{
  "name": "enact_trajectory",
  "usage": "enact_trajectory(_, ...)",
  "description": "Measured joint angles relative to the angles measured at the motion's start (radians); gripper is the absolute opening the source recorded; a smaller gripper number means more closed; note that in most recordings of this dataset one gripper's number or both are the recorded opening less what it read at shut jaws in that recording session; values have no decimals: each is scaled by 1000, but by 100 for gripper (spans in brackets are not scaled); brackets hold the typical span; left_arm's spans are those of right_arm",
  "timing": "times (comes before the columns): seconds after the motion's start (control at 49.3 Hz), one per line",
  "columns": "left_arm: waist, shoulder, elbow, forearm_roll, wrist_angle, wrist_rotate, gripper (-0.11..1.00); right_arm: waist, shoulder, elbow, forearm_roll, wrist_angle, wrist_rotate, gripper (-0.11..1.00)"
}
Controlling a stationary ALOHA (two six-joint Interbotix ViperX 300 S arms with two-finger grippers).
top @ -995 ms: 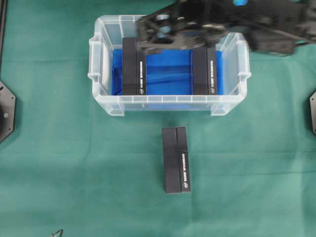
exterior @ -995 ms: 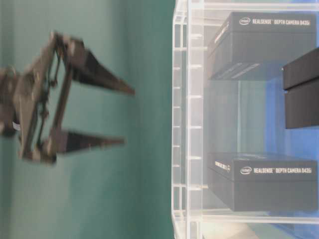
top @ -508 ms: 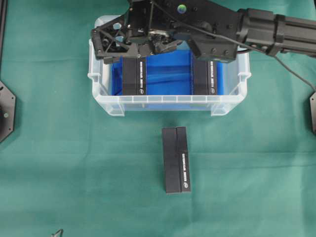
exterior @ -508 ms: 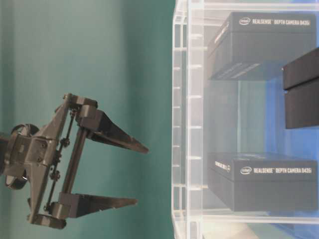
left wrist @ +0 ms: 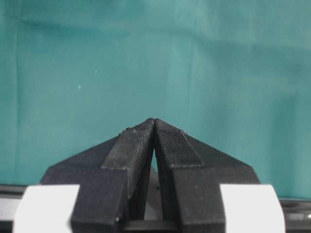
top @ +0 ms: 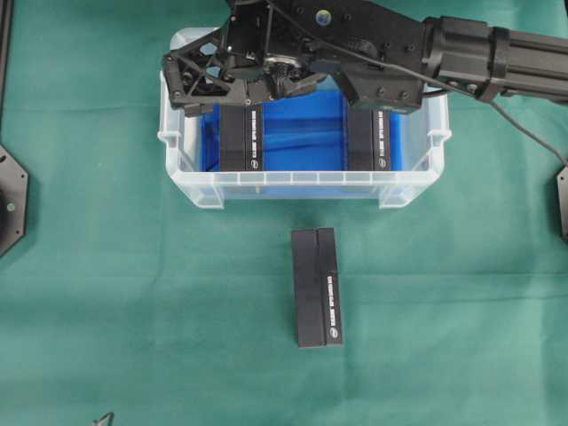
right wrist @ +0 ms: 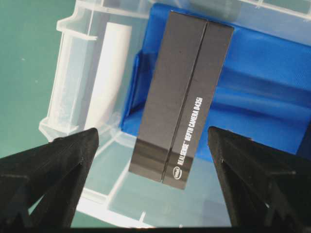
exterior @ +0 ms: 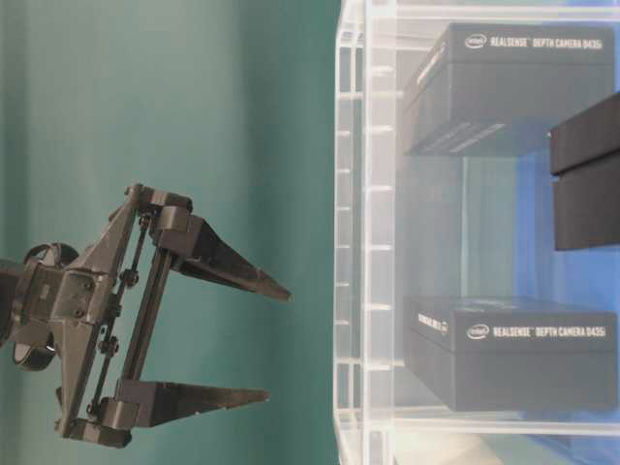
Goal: Take the box out of the case with the right arm.
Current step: 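Move the open right gripper over the left black box in the case, then lower the right gripper around the left box and close it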
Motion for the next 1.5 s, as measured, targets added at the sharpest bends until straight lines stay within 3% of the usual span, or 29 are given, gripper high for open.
enact_trajectory(0.69, 0, -2, 2, 2, 2, 0, 2, -2, 2, 0, -5, -34, 41, 96)
enact_trajectory(1.502, 0, -2, 2, 2, 2, 0, 2, -11, 5, 0, -15, -35, 38, 96)
